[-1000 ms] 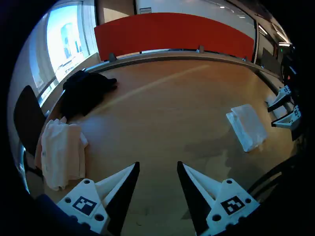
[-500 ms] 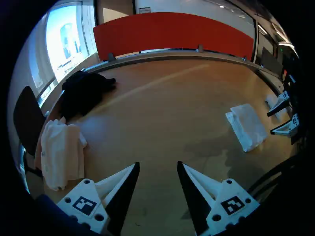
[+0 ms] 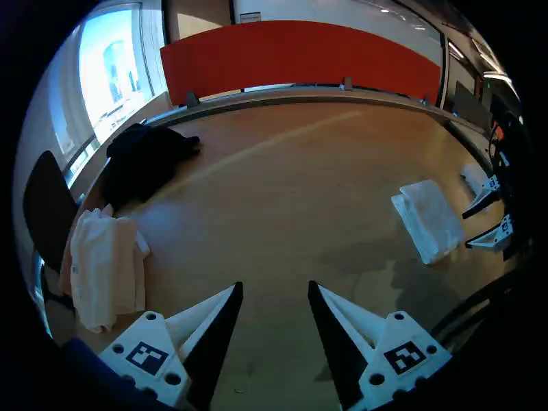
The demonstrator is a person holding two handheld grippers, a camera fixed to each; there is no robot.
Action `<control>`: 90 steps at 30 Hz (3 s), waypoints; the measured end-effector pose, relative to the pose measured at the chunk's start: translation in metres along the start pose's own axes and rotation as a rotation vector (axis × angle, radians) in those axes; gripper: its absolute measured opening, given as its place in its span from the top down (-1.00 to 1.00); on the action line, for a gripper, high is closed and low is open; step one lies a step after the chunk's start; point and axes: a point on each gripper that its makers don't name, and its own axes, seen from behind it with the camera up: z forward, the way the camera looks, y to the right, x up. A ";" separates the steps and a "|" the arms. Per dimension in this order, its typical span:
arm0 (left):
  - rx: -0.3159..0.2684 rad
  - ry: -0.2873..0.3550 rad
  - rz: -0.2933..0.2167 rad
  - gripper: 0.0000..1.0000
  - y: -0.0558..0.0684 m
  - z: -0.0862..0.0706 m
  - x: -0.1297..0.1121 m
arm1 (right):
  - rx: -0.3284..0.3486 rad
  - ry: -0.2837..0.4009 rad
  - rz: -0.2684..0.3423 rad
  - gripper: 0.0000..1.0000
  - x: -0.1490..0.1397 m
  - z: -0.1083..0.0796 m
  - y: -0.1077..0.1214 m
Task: Fold towel
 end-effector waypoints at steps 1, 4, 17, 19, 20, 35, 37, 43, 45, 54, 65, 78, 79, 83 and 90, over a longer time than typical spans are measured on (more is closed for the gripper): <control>0.000 0.000 0.001 -0.39 0.000 0.000 0.000 | 0.000 -0.006 0.001 -0.76 -0.003 0.001 0.000; -0.001 -0.001 0.002 -0.39 0.001 0.000 0.000 | 0.002 -0.022 0.001 -0.72 -0.010 0.003 0.001; -0.001 0.001 0.002 -0.39 0.001 0.002 0.002 | 0.000 -0.047 0.000 -0.16 -0.020 0.009 0.003; -0.001 0.001 0.002 -0.39 0.001 0.002 0.002 | 0.000 -0.048 -0.001 0.03 -0.021 0.010 0.003; -0.001 0.001 0.002 -0.39 0.001 0.002 0.002 | 0.001 -0.048 -0.001 0.11 -0.021 0.010 0.003; 0.000 0.002 0.002 -0.39 0.001 0.002 0.004 | 0.006 -0.048 0.016 0.57 -0.024 0.010 0.000; 0.000 0.002 0.002 -0.39 0.001 0.002 0.004 | 0.008 -0.048 0.017 0.63 -0.024 0.010 0.000; 0.000 0.003 0.004 -0.39 0.001 0.002 0.004 | 0.012 -0.045 0.018 0.88 -0.024 0.009 -0.003; 0.000 0.002 0.005 -0.39 0.001 0.002 0.004 | 0.014 -0.040 0.018 0.90 -0.023 0.009 -0.003; 0.001 0.002 0.000 -0.39 0.000 0.002 0.003 | 0.010 -0.017 0.013 0.90 -0.016 0.007 -0.003; 0.003 0.012 -0.002 -0.39 -0.001 0.000 0.006 | -0.036 0.091 -0.045 0.90 0.032 -0.017 0.010; 0.001 0.034 -0.004 -0.39 0.002 -0.004 0.014 | -0.098 0.267 -0.107 0.90 0.126 -0.068 0.032; 0.001 0.035 -0.004 -0.39 0.002 -0.004 0.014 | -0.100 0.279 -0.107 0.90 0.132 -0.072 0.033; 0.001 0.041 -0.005 -0.39 0.002 -0.005 0.016 | -0.111 0.323 -0.106 0.90 0.152 -0.088 0.040; -0.003 0.049 -0.003 -0.39 0.002 -0.006 0.020 | -0.137 0.348 -0.097 0.90 0.163 -0.102 0.052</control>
